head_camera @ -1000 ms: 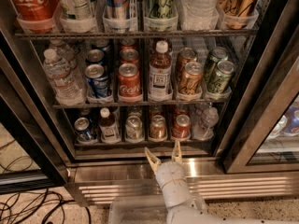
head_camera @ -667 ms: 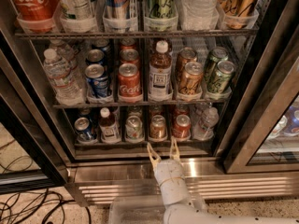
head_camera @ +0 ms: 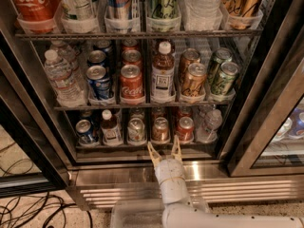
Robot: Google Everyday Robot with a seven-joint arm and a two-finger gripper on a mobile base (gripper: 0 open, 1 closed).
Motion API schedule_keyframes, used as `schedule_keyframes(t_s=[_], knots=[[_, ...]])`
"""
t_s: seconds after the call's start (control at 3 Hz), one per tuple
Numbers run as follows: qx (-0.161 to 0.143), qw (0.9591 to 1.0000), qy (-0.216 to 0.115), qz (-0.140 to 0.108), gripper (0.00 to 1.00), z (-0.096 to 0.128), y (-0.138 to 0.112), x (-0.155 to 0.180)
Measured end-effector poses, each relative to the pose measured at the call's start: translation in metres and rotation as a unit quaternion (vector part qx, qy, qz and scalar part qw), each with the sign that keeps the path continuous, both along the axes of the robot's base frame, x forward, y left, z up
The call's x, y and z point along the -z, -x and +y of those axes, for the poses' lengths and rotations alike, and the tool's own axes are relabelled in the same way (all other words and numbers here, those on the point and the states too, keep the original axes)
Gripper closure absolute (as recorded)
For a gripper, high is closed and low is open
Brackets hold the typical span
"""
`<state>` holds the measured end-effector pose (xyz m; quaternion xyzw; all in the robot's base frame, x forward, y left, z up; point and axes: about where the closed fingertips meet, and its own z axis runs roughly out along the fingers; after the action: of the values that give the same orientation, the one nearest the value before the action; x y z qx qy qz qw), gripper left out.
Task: Pick orange can from bottom shelf of fridge
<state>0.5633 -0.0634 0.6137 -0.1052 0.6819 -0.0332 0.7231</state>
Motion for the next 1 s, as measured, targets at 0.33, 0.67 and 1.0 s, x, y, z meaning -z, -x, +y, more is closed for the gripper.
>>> schedule_keyframes(t_s=[0.33, 0.67, 1.0], knots=[[0.004, 1.0000, 0.000, -0.003, 0.32, 0.001, -0.008, 0.003], [0.008, 1.0000, -0.002, 0.001, 0.36, 0.002, -0.015, 0.010], [0.012, 0.9999, -0.002, 0.005, 0.43, 0.003, -0.023, 0.016]])
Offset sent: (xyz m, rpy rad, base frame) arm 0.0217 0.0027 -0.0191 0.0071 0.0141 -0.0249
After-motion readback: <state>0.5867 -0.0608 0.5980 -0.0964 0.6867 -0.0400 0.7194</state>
